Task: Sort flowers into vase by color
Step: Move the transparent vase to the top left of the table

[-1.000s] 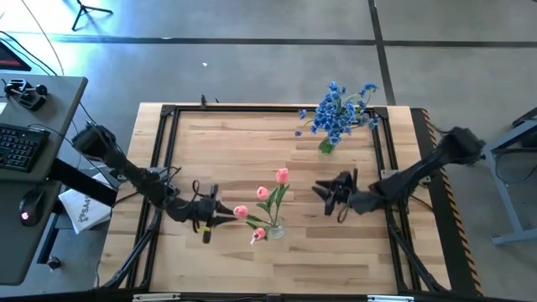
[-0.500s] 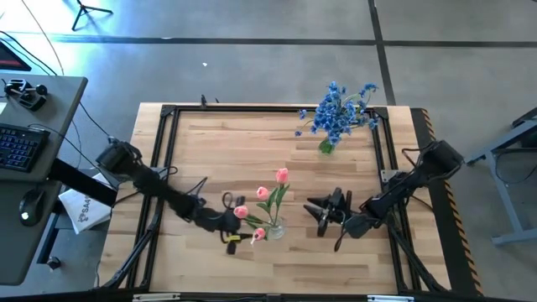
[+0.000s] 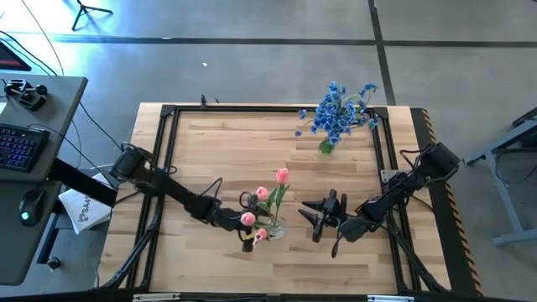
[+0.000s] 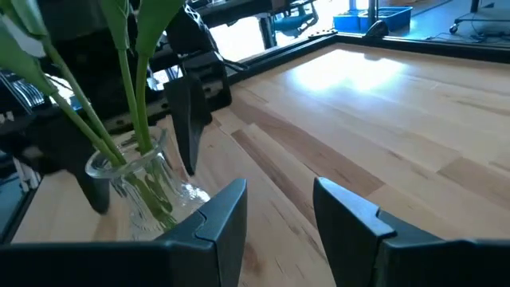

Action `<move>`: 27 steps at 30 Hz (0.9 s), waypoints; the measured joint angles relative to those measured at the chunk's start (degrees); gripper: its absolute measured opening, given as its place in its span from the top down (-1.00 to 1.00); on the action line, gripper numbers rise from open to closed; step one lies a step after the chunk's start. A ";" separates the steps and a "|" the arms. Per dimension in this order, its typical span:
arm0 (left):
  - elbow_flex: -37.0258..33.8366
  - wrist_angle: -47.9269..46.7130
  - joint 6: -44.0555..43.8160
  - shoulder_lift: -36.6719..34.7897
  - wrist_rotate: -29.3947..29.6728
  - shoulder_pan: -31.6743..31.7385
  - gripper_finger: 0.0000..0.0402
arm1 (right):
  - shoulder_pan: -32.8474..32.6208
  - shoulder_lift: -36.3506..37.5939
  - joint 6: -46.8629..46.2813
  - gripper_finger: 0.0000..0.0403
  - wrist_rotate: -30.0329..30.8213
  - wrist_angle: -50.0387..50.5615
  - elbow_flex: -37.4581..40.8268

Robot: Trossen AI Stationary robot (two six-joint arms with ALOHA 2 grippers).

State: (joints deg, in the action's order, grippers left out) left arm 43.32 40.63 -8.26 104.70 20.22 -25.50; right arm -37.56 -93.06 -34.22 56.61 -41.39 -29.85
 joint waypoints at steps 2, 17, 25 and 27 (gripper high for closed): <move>1.52 -0.15 1.00 1.60 1.04 0.00 -0.45 | 0.00 0.00 -0.05 0.31 -0.03 0.03 0.00; 4.52 0.91 3.42 2.98 5.85 -0.59 -0.10 | 0.00 0.00 -0.40 0.31 -0.23 0.44 0.02; 4.41 -1.11 2.45 1.54 8.40 -1.18 0.36 | 0.00 0.01 -0.93 0.31 -1.19 0.51 0.02; 4.26 -4.26 1.52 -0.29 10.33 -1.46 0.36 | 0.00 0.02 -1.69 0.31 -1.28 0.94 0.02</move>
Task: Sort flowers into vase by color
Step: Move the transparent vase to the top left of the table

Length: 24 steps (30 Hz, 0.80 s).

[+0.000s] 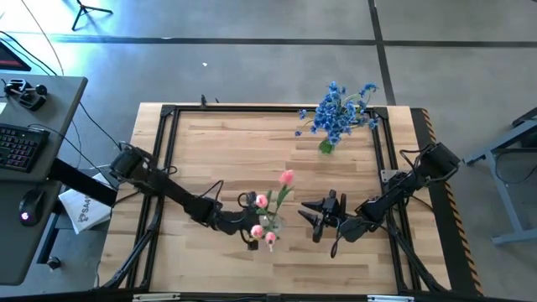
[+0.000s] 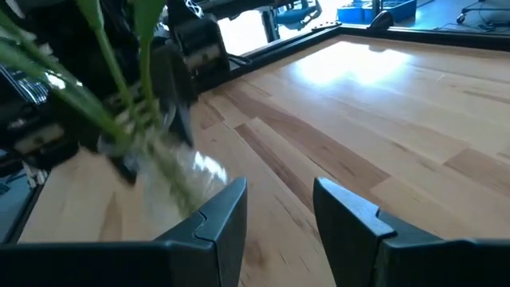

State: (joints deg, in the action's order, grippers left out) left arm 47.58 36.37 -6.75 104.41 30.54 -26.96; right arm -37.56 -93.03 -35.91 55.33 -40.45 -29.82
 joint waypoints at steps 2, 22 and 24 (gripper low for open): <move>-0.80 -3.17 -0.91 -2.41 3.68 -0.25 0.36 | 0.00 0.00 -0.18 0.31 -0.05 0.48 0.02; -39.23 -4.75 -4.62 -46.68 11.31 31.25 0.36 | 0.07 0.02 -1.58 0.31 1.85 0.57 0.02; -39.77 -6.01 -3.11 -48.85 9.26 36.41 0.36 | 0.07 0.02 -1.58 0.31 1.90 0.57 0.00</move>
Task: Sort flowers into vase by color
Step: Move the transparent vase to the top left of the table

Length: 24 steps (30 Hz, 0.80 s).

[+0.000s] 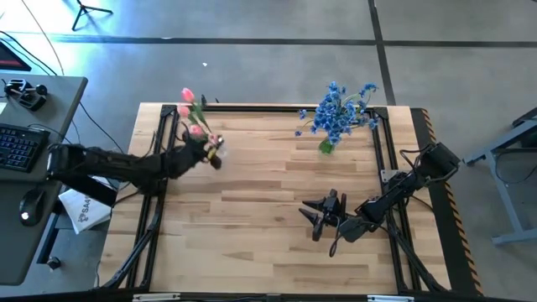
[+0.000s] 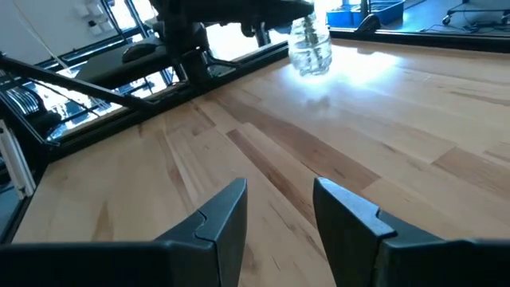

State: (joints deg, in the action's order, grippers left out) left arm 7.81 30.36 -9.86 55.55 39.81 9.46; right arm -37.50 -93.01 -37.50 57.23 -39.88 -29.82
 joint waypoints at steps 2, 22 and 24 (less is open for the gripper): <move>-0.39 -0.32 1.46 -0.82 -2.62 4.59 0.36 | 0.00 0.00 0.00 0.31 0.00 -0.05 0.00; -0.39 0.79 3.07 0.04 -14.04 23.78 0.22 | 0.00 -0.01 0.28 0.31 0.18 -0.17 0.00; -0.39 0.79 2.69 0.04 -13.98 23.99 0.21 | 0.00 -0.01 0.31 0.31 0.17 -0.17 0.00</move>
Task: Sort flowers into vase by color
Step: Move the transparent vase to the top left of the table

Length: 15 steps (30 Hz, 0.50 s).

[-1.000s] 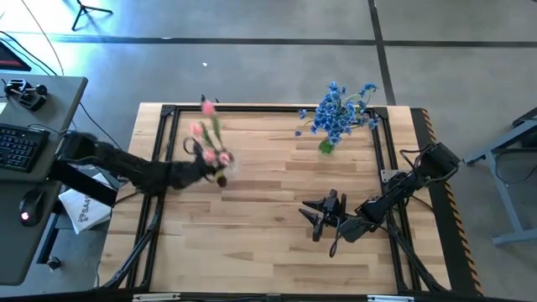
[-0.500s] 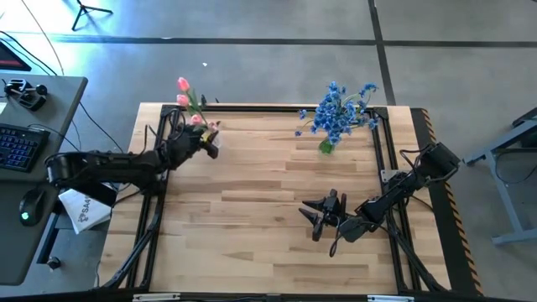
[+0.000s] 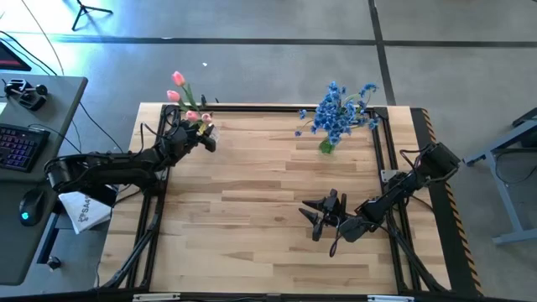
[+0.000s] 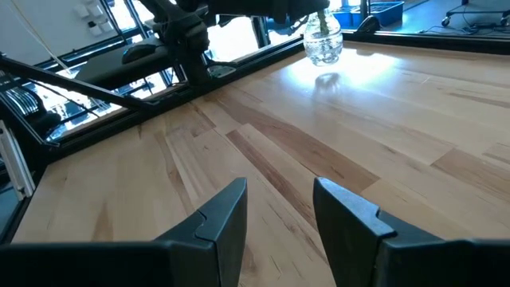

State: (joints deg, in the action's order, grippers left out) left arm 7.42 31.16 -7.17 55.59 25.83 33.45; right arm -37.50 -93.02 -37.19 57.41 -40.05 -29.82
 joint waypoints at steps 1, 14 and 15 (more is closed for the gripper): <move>0.00 0.00 -0.22 0.00 0.08 0.03 0.21 | 0.00 -0.01 0.00 0.31 0.00 0.00 0.00; 0.09 -7.28 1.31 0.00 -1.34 0.03 -0.14 | -0.04 -0.01 0.11 0.31 -0.16 0.20 -0.02; 0.09 -7.58 1.37 -0.02 -1.34 0.03 -0.17 | -0.04 -0.01 0.11 0.31 -0.20 0.21 -0.02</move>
State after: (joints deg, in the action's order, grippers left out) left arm 7.51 23.57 -5.80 55.57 24.49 33.47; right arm -37.54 -93.03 -37.08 57.21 -39.85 -29.85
